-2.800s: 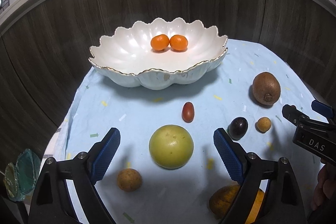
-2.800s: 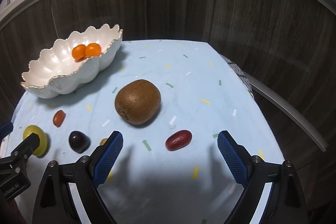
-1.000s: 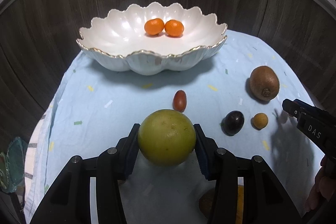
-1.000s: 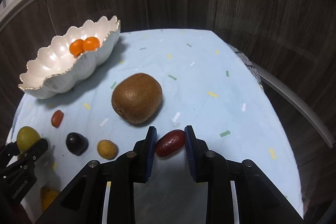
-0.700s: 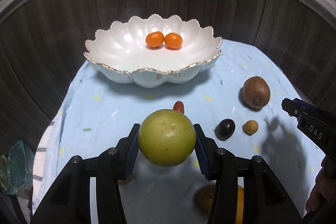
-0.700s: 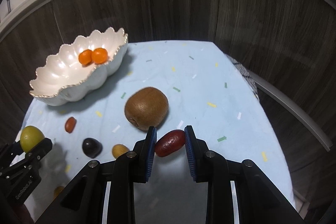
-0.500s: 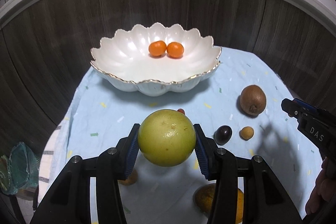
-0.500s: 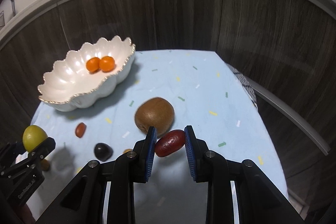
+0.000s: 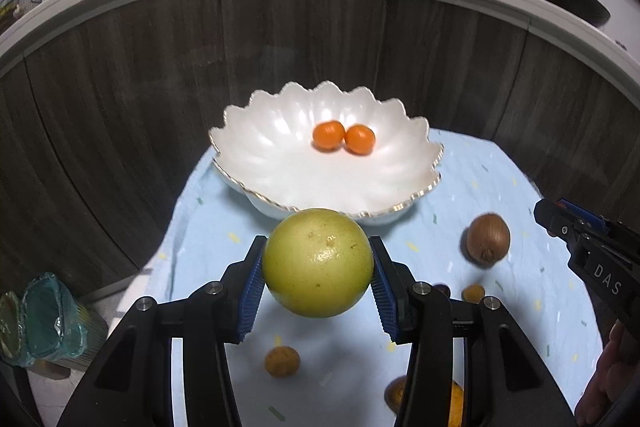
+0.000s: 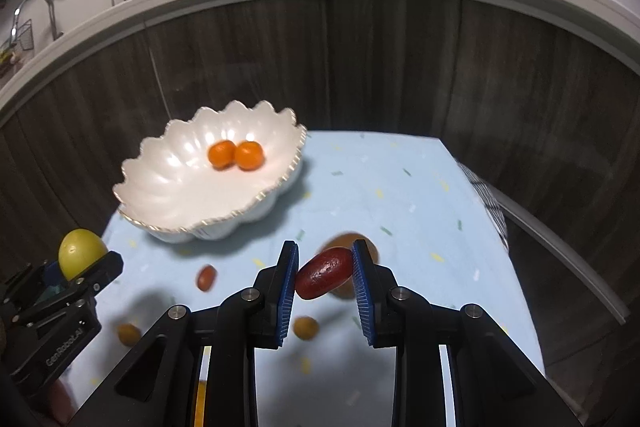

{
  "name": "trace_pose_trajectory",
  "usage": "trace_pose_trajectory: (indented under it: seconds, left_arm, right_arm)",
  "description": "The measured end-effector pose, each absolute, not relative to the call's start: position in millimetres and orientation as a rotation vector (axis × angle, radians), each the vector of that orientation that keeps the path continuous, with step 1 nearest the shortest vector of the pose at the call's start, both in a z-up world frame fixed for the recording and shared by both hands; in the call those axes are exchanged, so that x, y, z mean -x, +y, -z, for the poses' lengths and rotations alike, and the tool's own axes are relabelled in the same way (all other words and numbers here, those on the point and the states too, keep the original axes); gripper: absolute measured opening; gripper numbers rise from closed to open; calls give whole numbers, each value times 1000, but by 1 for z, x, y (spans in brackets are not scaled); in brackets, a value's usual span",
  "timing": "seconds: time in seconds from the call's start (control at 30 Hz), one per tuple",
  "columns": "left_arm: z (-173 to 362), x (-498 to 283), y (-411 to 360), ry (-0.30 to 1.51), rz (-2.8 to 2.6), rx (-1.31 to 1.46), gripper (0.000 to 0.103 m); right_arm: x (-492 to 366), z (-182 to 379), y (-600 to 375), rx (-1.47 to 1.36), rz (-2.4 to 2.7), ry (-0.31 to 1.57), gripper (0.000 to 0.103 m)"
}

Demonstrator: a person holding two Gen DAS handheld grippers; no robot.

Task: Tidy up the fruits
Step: 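Lift the yellow-green fruit and red date and carry both over the bowl, then open both grippers to release the fruits into the bowl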

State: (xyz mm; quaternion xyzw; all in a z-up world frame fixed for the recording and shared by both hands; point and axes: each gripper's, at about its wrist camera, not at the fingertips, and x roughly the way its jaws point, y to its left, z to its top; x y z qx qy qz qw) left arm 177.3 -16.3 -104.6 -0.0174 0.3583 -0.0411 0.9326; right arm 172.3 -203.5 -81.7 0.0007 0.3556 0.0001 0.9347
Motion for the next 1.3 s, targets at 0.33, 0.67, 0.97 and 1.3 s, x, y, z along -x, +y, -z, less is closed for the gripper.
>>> trace_pose_trajectory:
  seconds: [0.33,0.67,0.97,1.3]
  left_arm:
    - [80,-196,-1,708,94,58,48]
    - [65,-233,17,700,107,58,48]
    - [71,-267,21,719,120,32,48]
    - [86,-296,22,767,146,23,48]
  right_arm:
    - [-198,53,-171,-12,-77,689,29]
    - [-228,40,-150,29,-91,672,29]
    - [-265,45,-137,30,-115,706,29]
    - [-298,72,-124,4,-153,803,29]
